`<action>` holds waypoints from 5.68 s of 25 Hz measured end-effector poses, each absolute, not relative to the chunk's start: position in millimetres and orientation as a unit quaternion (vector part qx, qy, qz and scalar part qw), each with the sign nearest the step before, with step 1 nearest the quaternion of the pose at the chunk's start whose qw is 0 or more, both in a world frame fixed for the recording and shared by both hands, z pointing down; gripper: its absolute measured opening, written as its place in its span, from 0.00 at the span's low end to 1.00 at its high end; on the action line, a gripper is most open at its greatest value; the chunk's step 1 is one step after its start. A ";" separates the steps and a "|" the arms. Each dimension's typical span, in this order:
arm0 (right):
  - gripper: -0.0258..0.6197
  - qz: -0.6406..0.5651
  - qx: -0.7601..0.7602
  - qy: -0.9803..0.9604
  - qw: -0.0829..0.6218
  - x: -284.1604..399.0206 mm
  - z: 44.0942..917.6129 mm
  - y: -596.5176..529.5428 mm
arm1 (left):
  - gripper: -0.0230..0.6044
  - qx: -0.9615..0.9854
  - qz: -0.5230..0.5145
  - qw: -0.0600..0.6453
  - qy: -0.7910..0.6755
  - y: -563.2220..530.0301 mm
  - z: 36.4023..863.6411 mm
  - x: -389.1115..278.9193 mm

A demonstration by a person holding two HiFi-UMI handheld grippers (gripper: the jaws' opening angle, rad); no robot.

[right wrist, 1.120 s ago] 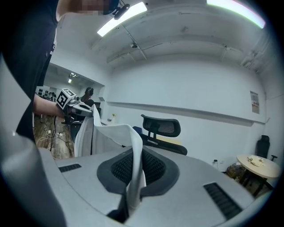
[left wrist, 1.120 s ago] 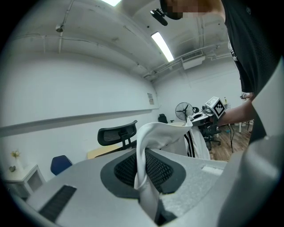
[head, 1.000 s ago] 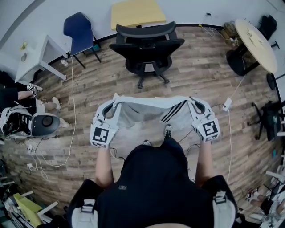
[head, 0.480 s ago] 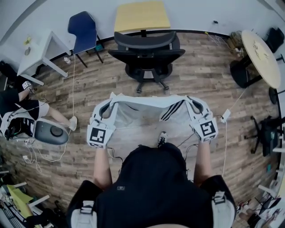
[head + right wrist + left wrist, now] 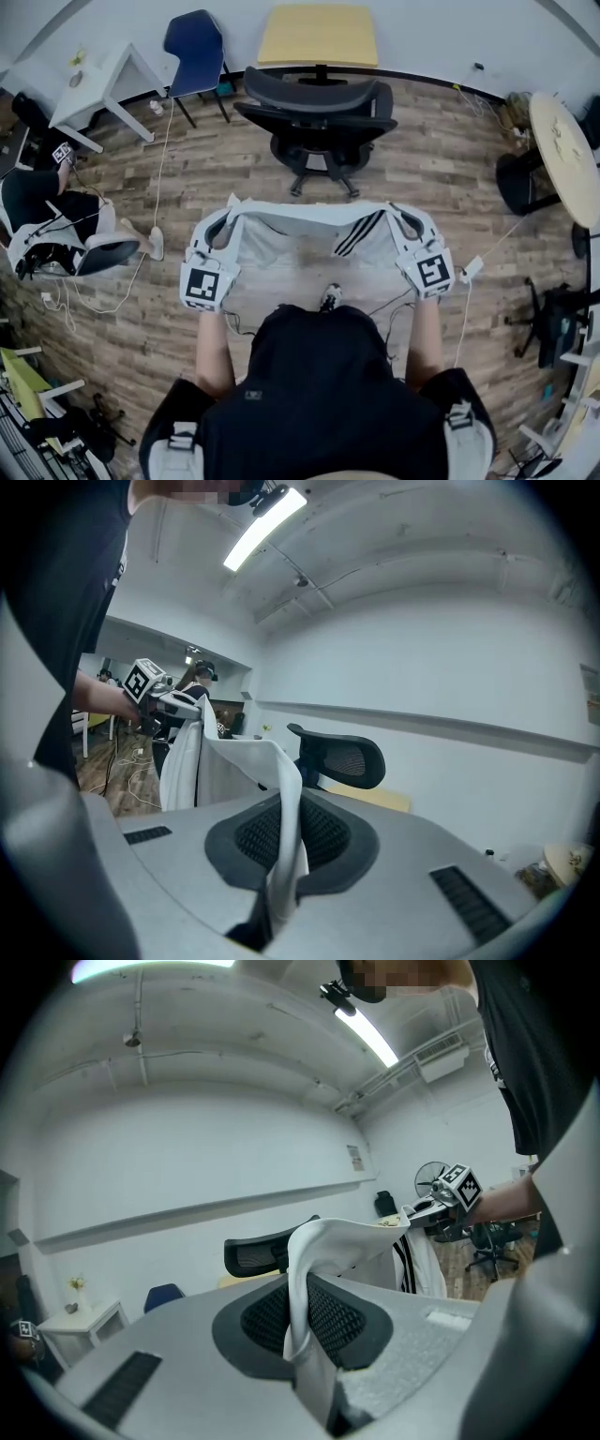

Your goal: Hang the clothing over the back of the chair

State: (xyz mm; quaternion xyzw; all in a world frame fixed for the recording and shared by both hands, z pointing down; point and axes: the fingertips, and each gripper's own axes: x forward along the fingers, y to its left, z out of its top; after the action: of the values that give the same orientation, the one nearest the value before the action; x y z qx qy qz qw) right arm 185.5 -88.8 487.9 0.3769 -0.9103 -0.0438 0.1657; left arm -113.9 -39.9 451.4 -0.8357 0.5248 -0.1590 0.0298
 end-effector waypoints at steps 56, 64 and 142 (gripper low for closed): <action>0.04 -0.136 0.402 -0.898 0.117 138.4 386.0 -289.9 | 0.08 -0.836 -0.128 0.120 0.520 -257.2 374.5 -176.7; 0.04 -0.152 0.419 -0.887 0.123 128.5 379.6 -310.8 | 0.08 -0.847 -0.121 0.140 0.498 -296.5 367.2 -185.7; 0.04 -0.114 0.432 -0.881 0.155 133.8 400.0 -492.1 | 0.08 -0.886 -0.152 0.111 0.425 -506.5 406.5 -169.5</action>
State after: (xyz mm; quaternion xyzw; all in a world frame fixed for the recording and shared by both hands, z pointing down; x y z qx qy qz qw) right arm 133.8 -492.1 400.0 0.4317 -0.8812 -0.1140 0.1554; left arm -169.5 -506.5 406.5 -0.8856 0.4247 -0.1516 0.1108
